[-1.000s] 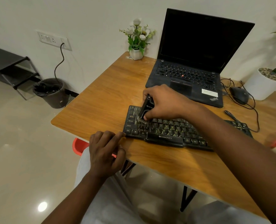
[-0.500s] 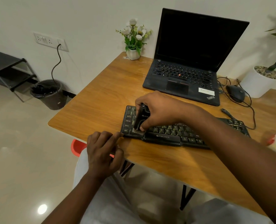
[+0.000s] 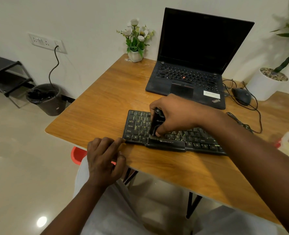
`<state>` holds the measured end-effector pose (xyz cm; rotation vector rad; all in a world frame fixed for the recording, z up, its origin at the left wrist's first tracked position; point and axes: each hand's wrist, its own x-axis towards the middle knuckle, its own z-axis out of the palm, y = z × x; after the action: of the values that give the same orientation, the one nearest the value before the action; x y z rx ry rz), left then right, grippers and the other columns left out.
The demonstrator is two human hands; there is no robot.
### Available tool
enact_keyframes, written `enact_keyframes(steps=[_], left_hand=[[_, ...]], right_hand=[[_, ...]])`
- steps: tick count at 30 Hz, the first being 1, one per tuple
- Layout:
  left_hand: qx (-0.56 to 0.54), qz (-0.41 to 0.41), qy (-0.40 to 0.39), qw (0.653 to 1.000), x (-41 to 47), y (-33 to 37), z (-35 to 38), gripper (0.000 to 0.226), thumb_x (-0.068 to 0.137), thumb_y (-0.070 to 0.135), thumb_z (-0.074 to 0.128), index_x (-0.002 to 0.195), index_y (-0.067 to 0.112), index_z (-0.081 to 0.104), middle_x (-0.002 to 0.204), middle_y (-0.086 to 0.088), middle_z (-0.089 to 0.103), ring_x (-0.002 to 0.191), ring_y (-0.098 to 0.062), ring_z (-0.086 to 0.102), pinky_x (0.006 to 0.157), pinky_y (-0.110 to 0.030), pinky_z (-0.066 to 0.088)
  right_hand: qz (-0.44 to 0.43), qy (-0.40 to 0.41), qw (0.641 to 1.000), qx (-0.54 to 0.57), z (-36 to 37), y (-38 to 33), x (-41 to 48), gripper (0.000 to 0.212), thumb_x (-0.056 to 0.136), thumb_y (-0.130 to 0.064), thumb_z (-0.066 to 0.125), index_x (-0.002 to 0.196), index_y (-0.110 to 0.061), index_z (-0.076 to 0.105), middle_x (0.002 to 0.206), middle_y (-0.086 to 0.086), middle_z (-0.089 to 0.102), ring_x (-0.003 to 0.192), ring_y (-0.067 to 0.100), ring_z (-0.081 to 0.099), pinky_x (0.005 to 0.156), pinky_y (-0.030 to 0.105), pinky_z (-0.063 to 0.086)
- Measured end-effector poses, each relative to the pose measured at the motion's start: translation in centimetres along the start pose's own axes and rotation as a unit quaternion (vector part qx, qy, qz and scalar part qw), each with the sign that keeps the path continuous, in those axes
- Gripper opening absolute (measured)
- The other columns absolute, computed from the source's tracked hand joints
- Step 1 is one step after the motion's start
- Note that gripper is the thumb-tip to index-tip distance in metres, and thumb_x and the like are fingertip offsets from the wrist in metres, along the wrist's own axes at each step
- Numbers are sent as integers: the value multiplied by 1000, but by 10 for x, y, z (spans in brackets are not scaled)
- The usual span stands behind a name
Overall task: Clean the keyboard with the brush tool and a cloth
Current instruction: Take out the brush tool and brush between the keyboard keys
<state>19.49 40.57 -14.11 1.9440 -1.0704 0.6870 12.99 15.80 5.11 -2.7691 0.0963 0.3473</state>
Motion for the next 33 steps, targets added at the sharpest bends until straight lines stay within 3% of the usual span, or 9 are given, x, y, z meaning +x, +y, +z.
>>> enact_keyframes(steps=[5, 12, 18, 21, 29, 33], left_hand=[[4, 1, -4, 1000, 1, 2, -2, 35, 85, 21, 56, 105, 2, 79, 86, -9, 64, 79, -27, 54, 73, -42, 36], [6, 4, 1, 1000, 0, 0, 0, 35, 86, 21, 56, 106, 3, 78, 88, -8, 65, 80, -27, 53, 74, -42, 35], [5, 5, 6, 1000, 1, 2, 0, 34, 86, 20, 56, 105, 3, 78, 87, -9, 65, 79, -27, 53, 73, -43, 36], [1, 4, 3, 1000, 1, 1, 0, 33, 86, 20, 56, 107, 4, 77, 88, -9, 64, 79, -28, 54, 72, -45, 37], [2, 1, -3, 1000, 0, 0, -1, 35, 86, 20, 57, 106, 3, 79, 87, -9, 65, 78, -30, 55, 71, -46, 37], [5, 3, 0, 1000, 0, 0, -1, 35, 85, 20, 57, 106, 3, 79, 87, -9, 65, 77, -30, 55, 71, -46, 37]], right_hand=[[-21, 64, 997, 36, 13, -10, 12, 40, 78, -30, 93, 107, -26, 65, 97, -8, 70, 82, 8, 69, 71, 42, 64], [27, 1, 1000, -8, -6, 7, -3, 38, 75, -30, 95, 100, -22, 67, 93, -5, 71, 83, 14, 71, 71, 41, 64], [41, 16, 997, 65, -3, -1, 0, 37, 73, -30, 97, 94, -19, 68, 87, -2, 74, 76, 14, 73, 65, 36, 63], [35, 3, 998, 42, 1, -7, 6, 37, 74, -31, 96, 97, -21, 68, 91, -5, 73, 79, 12, 71, 65, 35, 62], [57, 149, 985, -61, 7, -7, 22, 31, 75, -30, 87, 92, -20, 64, 86, -1, 66, 80, 17, 66, 65, 42, 60], [58, 51, 997, 10, 4, -9, 16, 38, 73, -36, 95, 91, -24, 64, 90, -2, 71, 81, 17, 70, 68, 42, 62]])
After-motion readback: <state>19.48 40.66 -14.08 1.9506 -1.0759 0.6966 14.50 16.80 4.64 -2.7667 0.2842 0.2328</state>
